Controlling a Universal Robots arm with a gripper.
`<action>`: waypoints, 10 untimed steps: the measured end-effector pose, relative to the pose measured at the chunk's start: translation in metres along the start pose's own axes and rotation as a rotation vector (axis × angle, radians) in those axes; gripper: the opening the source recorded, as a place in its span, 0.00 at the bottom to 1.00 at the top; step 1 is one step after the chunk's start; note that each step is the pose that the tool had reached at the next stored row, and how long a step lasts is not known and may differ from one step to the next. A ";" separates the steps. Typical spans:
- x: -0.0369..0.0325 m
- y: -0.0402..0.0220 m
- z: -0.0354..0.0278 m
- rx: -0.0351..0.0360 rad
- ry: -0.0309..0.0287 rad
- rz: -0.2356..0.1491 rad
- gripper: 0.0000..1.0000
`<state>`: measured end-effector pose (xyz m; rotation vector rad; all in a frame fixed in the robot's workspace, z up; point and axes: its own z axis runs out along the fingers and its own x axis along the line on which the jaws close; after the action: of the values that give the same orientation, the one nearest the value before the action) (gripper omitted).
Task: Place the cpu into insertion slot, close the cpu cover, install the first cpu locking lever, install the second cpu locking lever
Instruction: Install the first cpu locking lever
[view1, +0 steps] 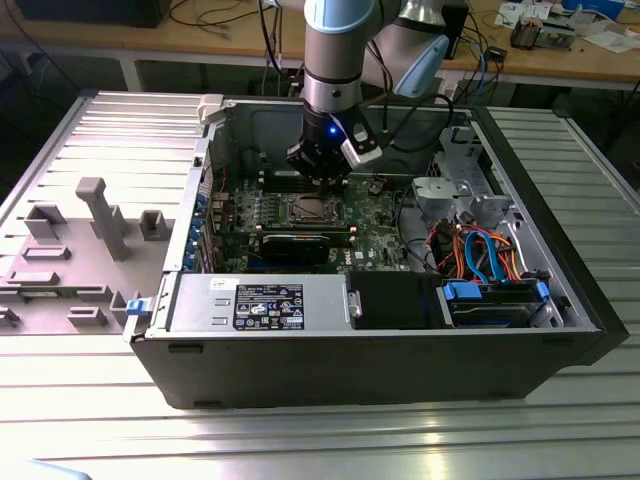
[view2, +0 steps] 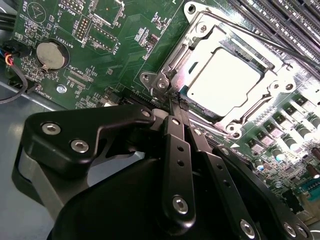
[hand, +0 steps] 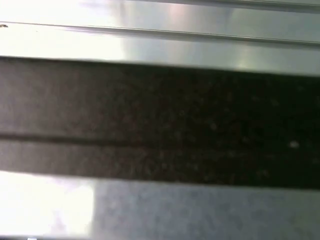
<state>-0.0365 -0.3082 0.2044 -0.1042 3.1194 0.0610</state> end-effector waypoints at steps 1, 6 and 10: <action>-0.0001 0.0000 0.0003 0.0010 0.0001 0.000 0.11; -0.0007 -0.0001 0.0022 0.0065 0.0002 0.000 0.11; -0.0009 -0.0001 0.0031 0.0072 0.0003 0.000 0.11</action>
<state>-0.0356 -0.3082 0.2013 -0.1044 3.1196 0.0498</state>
